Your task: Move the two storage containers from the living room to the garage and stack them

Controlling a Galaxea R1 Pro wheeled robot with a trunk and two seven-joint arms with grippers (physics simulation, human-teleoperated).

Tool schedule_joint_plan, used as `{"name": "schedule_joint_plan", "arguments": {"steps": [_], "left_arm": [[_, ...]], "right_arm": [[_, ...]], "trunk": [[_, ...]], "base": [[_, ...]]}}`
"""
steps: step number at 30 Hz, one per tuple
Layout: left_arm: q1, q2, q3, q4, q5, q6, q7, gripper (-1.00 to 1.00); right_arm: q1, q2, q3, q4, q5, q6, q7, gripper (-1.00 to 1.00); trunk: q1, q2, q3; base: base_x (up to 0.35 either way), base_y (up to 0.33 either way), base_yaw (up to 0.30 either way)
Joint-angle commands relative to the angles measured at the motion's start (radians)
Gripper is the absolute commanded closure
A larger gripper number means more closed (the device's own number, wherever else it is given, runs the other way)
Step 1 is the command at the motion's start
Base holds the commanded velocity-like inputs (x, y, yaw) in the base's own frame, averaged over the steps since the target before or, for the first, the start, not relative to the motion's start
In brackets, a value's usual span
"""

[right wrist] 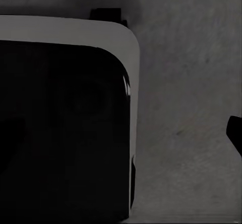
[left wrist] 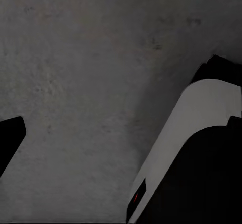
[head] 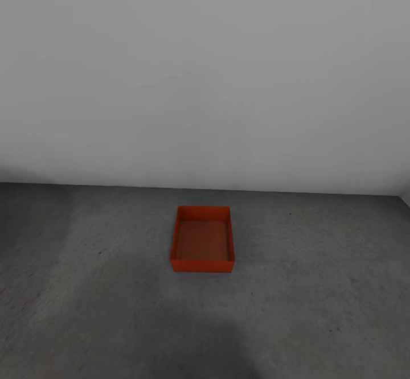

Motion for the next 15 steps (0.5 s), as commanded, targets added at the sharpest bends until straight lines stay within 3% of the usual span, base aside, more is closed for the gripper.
{"name": "schedule_joint_plan", "arguments": {"steps": [1,6,15], "left_arm": [[0.005,0.0,-0.006,0.0,0.004,0.003,0.003,-1.0],[0.043,-0.004,-0.007,-0.001,0.002,-0.008,0.002,-1.0],[0.052,-0.001,-0.005,-0.01,0.001,-0.056,0.003,-1.0]], "right_arm": [[0.005,0.0,0.005,0.003,-0.007,-0.006,0.004,-1.0],[0.04,0.011,0.005,0.003,-0.007,-0.027,0.004,-1.0],[0.074,0.016,0.005,0.003,-0.005,-0.041,0.005,-1.0]], "trunk": [[0.0,0.0,0.001],[0.0,0.0,0.008],[0.0,0.0,0.022]], "base": [[0.0,0.0,0.0],[0.0,0.0,0.0],[0.0,0.0,0.0]]}}
